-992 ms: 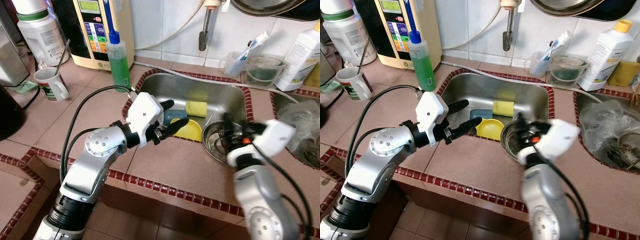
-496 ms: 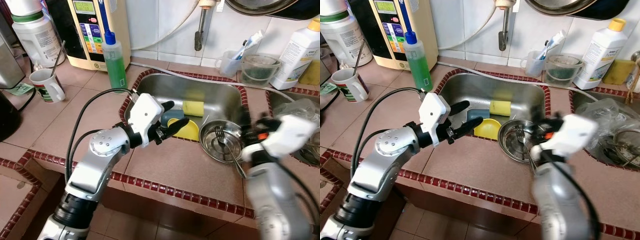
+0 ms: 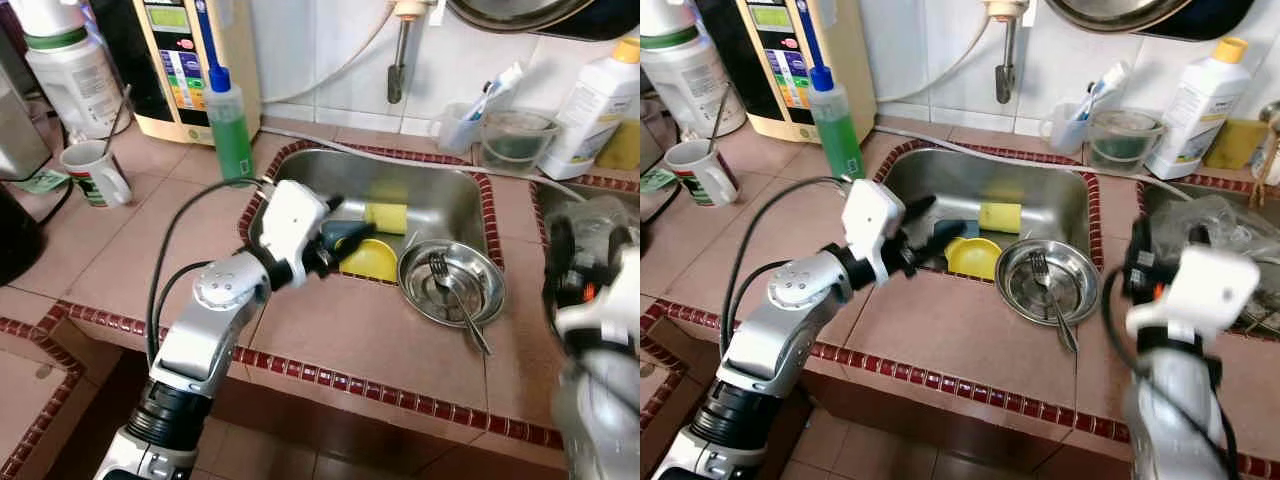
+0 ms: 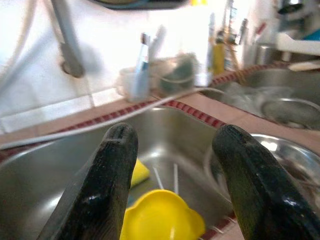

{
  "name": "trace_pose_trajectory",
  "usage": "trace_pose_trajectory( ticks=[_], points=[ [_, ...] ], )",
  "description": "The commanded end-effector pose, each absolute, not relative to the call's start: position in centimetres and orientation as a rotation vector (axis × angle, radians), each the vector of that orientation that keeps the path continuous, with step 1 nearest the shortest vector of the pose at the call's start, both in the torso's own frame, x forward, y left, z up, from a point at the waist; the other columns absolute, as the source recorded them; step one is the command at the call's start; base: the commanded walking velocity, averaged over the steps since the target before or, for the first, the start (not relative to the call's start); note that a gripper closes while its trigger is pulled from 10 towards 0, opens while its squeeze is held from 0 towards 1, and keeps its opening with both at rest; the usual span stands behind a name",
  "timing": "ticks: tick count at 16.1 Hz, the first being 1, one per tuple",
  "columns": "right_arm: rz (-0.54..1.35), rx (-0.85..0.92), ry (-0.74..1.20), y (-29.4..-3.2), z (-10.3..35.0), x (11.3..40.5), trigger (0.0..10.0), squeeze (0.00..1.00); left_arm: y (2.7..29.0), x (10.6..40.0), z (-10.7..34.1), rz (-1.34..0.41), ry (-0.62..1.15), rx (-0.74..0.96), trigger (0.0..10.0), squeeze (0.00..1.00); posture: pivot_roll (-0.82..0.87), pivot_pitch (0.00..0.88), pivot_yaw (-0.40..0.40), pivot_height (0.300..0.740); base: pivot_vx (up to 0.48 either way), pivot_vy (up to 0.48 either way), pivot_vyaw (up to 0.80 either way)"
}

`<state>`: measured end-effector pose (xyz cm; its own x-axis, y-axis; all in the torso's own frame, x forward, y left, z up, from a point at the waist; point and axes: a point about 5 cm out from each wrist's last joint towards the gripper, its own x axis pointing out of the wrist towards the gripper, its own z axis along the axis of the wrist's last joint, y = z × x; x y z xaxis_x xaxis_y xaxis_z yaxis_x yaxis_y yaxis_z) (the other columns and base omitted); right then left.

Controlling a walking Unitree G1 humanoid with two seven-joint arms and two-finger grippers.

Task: Kitchen organization

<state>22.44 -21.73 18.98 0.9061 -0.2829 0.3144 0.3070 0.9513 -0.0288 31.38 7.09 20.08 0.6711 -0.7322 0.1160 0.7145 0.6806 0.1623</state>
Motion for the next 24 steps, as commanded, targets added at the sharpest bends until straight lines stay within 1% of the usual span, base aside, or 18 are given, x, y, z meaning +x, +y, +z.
trace_pose_trajectory(
  ticks=[1,3,4,13,16,18,20,22,24],
  points=[
    [-0.29,-0.101,-0.369,-21.5,19.7,22.0,10.0,0.0,7.6,31.6,19.9,-0.781,-0.178,0.094,10.0,0.0,-0.16,0.035,0.04,0.74,0.0,0.0,0.0],
    [-0.29,-0.107,-0.38,-21.5,19.6,21.8,10.0,0.0,8.0,31.6,19.7,-0.742,-0.181,0.063,10.0,0.0,-0.16,0.034,0.04,0.74,0.0,-0.161,0.0],
    [-0.279,-0.137,-0.386,-21.4,19.4,21.8,10.0,0.0,8.2,31.7,19.5,-0.73,-0.179,0.055,10.0,0.0,-0.16,0.033,0.042,0.74,0.0,-0.458,0.0],
    [-0.227,-0.161,-0.417,-21.1,19.5,22.8,10.0,0.0,9.3,32.5,20.4,-0.672,-0.217,0.043,10.0,0.0,-0.14,0.022,0.025,0.74,0.0,-0.48,0.0],
    [-0.207,-0.149,-0.395,-20.9,19.0,22.9,10.0,0.0,9.4,32.6,20.4,-0.659,-0.217,0.004,10.0,0.0,-0.14,0.023,0.022,0.74,0.0,0.0,0.0],
    [-0.195,-0.151,-0.367,-21.0,18.2,22.9,10.0,0.0,9.7,32.6,20.1,-0.639,-0.217,0.06,10.0,0.0,-0.14,0.026,0.023,0.74,0.0,0.0,0.0],
    [-0.167,-0.165,-0.333,-20.9,17.2,22.3,10.0,0.0,10.8,32.5,19.6,-0.599,-0.209,0.111,10.0,0.0,-0.15,0.029,0.025,0.74,0.0,0.0,0.0],
    [-0.124,-0.189,-0.303,-20.7,16.1,21.6,10.0,0.0,11.8,31.6,19.2,-0.603,-0.254,0.178,10.0,0.0,-0.15,0.038,0.032,0.74,0.0,0.0,0.0],
    [-0.076,-0.205,-0.252,-20.5,14.7,20.6,10.0,0.0,12.8,30.3,18.1,-0.618,-0.246,0.209,10.0,0.0,-0.16,0.041,0.035,0.74,0.0,0.0,0.0]
  ],
)
